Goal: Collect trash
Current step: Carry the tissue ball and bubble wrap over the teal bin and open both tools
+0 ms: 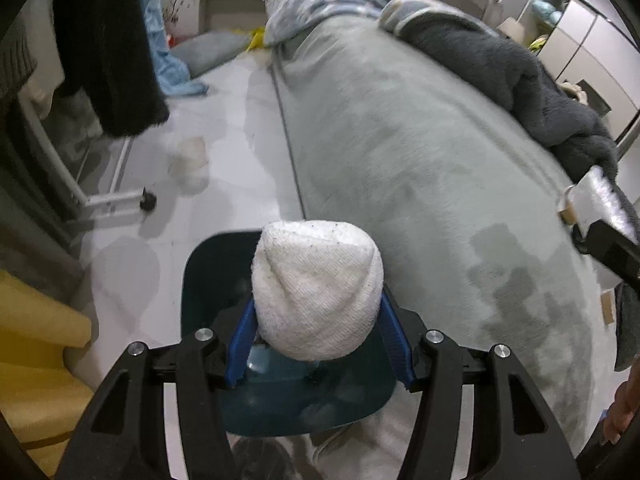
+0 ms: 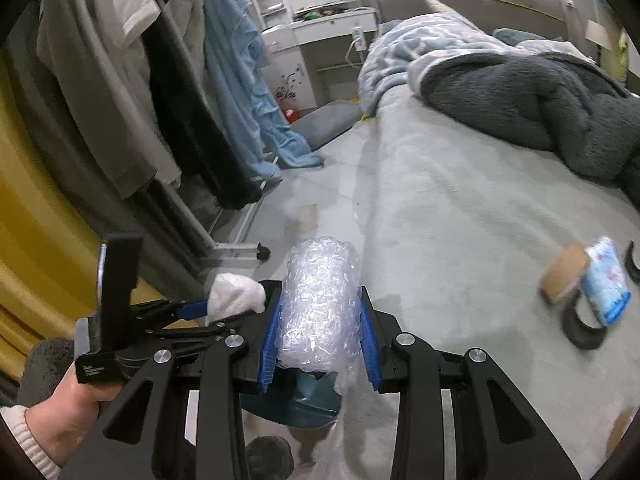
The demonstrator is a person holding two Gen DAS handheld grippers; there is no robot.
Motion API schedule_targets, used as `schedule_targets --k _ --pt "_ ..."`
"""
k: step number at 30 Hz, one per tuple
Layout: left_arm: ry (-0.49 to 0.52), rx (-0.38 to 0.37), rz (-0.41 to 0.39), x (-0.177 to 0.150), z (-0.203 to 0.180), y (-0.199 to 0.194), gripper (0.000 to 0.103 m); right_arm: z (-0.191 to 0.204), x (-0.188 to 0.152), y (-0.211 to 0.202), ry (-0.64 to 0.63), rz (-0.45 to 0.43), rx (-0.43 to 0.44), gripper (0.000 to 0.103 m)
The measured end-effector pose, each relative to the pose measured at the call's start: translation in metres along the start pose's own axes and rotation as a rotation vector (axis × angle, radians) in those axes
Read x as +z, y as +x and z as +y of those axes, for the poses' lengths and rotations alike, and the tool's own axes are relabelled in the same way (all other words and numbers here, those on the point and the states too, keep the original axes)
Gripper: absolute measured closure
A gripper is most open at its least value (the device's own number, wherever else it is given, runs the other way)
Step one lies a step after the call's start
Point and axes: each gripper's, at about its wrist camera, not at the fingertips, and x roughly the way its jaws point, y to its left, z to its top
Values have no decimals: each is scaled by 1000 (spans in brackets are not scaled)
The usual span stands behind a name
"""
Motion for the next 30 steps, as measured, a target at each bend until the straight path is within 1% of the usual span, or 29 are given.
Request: schedule_targets --k 1,4,7,9,11,16,17,19,23,27,30 --pt "-5 9 29 -2 5 5 43 4 1 4 -8 6 4 67" --pt "-11 18 85 -6 14 17 43 13 2 19 -30 28 14 67" --pt "4 40 146 -13 22 30 43 21 1 34 -54 53 17 67" --pt "-1 31 193 -20 30 39 43 24 1 43 -66 69 20 67" --pt "-15 25 222 -25 36 43 43 26 2 51 -75 83 22 67" --pt "-41 2 278 -34 50 51 42 34 -1 75 -82 119 34 67" --pt "-43 2 288 -35 52 52 40 35 -2 81 -83 128 35 67" --pt "-43 2 300 -37 54 53 36 39 -5 93 -90 150 38 67" --pt "-72 -12 293 -37 64 50 26 42 -10 111 -82 192 38 67" --pt "-96 -7 296 -40 73 47 21 39 -17 130 -68 236 33 67" --pt "-110 6 290 -39 80 44 21 36 -25 144 -65 277 25 67"
